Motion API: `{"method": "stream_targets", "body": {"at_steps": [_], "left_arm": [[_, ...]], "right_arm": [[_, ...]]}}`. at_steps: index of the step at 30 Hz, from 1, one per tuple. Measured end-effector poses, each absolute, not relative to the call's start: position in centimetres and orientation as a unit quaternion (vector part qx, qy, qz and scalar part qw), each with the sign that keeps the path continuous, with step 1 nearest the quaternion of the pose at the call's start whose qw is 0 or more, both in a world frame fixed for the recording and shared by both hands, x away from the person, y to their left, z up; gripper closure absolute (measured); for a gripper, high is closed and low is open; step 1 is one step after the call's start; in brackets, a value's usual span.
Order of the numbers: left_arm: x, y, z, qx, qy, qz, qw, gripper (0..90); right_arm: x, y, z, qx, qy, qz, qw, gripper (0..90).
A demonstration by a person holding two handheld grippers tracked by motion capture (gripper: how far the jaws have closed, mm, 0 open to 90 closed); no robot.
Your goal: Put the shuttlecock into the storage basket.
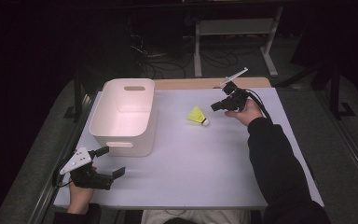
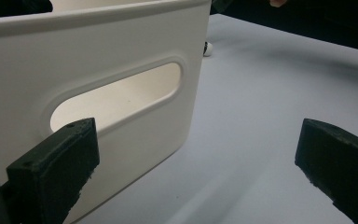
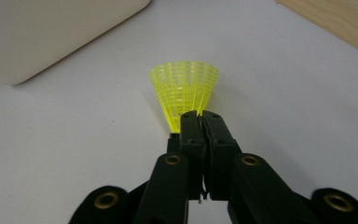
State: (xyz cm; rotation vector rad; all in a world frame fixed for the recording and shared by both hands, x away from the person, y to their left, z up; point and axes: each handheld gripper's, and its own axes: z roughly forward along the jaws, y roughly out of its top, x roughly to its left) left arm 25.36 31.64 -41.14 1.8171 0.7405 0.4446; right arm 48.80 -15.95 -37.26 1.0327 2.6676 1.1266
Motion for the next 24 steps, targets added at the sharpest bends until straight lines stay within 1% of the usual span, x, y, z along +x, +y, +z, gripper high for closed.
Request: {"method": "stream_targets", "body": {"at_steps": [1,4,9,11,12,14,16,19,20,22,24], "left_arm": [[25.4,31.6,-41.1,0.763,0.311,0.187,0.535,0.0],[25.3,31.6,-41.1,0.763,0.311,0.187,0.536,0.0],[25.3,31.6,-41.1,0.762,0.311,0.187,0.536,0.0],[25.3,31.7,-41.1,0.762,0.310,0.187,0.536,0.0],[25.3,31.7,-41.1,0.762,0.310,0.187,0.536,0.0],[25.3,31.7,-41.1,0.762,0.311,0.187,0.537,0.0],[25.3,31.7,-41.1,0.762,0.311,0.187,0.537,0.0],[25.3,31.6,-41.1,0.762,0.311,0.187,0.537,0.0],[25.3,31.6,-41.1,0.762,0.311,0.187,0.537,0.0],[25.3,31.7,-41.1,0.762,0.310,0.187,0.537,0.0],[25.3,31.7,-41.1,0.762,0.310,0.187,0.537,0.0]], "right_arm": [[48.9,-15.9,-37.2,0.334,0.869,0.365,0.033,81.5],[48.8,-15.4,-37.0,0.327,0.873,0.360,0.041,67.3],[49.0,-15.0,-36.8,0.326,0.872,0.363,0.040,48.2],[49.1,-14.9,-36.8,0.325,0.873,0.362,0.039,37.1],[49.1,-14.9,-36.8,0.325,0.874,0.359,0.041,29.5],[49.2,-14.7,-36.9,0.324,0.877,0.353,0.042,19.2],[49.3,-14.7,-36.9,0.325,0.877,0.352,0.045,12.3],[49.4,-14.7,-37.0,0.325,0.874,0.357,0.046,12.0],[49.4,-14.7,-37.1,0.325,0.874,0.358,0.044,10.5],[49.5,-14.7,-37.2,0.326,0.875,0.356,0.041,4.6],[49.7,-14.7,-37.5,0.324,0.876,0.356,0.039,3.2]]}}
